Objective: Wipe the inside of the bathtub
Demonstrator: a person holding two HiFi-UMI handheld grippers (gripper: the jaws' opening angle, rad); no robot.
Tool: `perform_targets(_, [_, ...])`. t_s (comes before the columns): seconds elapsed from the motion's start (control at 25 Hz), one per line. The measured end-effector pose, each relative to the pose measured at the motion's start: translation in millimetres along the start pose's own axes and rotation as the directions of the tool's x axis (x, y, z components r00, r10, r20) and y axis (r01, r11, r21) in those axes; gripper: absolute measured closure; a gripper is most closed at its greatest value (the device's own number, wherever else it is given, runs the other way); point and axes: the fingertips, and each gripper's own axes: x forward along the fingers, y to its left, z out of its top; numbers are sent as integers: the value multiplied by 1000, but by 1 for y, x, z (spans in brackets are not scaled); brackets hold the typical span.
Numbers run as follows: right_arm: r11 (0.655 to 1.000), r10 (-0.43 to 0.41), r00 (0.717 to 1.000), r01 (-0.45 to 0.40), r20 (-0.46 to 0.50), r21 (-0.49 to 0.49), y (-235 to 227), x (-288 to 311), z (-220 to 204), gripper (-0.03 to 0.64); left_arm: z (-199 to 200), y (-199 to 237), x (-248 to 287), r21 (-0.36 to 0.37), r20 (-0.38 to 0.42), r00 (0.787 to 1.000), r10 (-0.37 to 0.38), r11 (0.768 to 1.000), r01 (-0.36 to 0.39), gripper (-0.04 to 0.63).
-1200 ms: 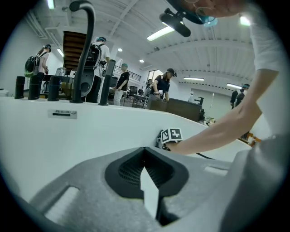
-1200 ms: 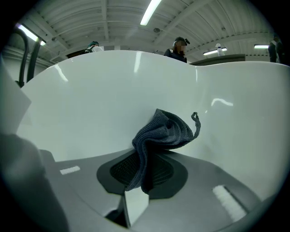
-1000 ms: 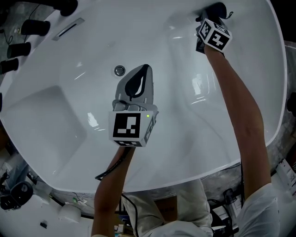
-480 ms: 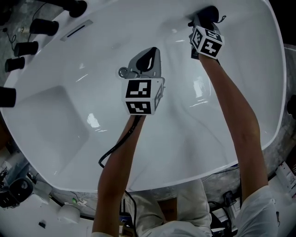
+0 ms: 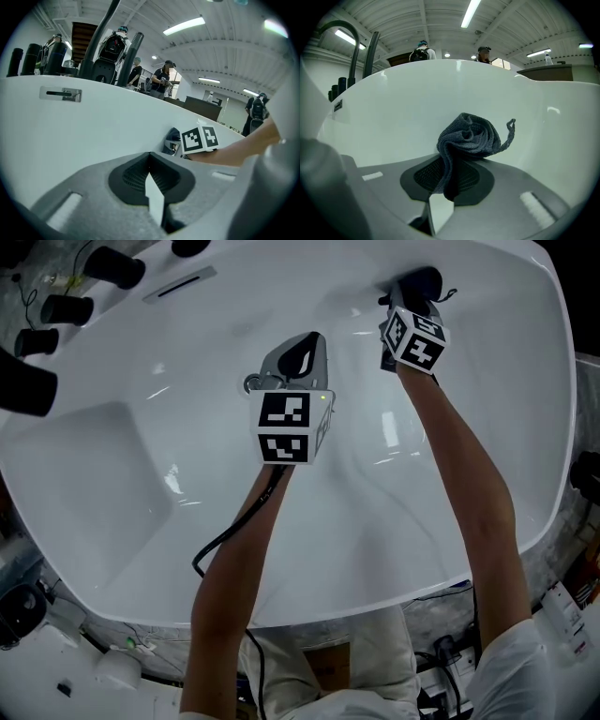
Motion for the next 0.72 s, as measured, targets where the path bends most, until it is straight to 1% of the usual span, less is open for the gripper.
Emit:
perform_targets(0.16, [1000, 11, 1000, -11, 3, 0, 21, -1, -1, 557, -3, 15, -15, 3, -2, 1000, 24, 1000, -24, 595])
perform_targets(0.44, [1000, 5, 1000, -5, -7, -8, 55, -4, -6, 557, -5, 50, -45, -23, 7, 998, 67, 997, -67, 595])
perform_targets(0.72, [1000, 15, 1000, -15, -25, -27, 102, -6, -20, 557, -17, 87, -77, -39, 9, 994, 108, 993, -108, 595])
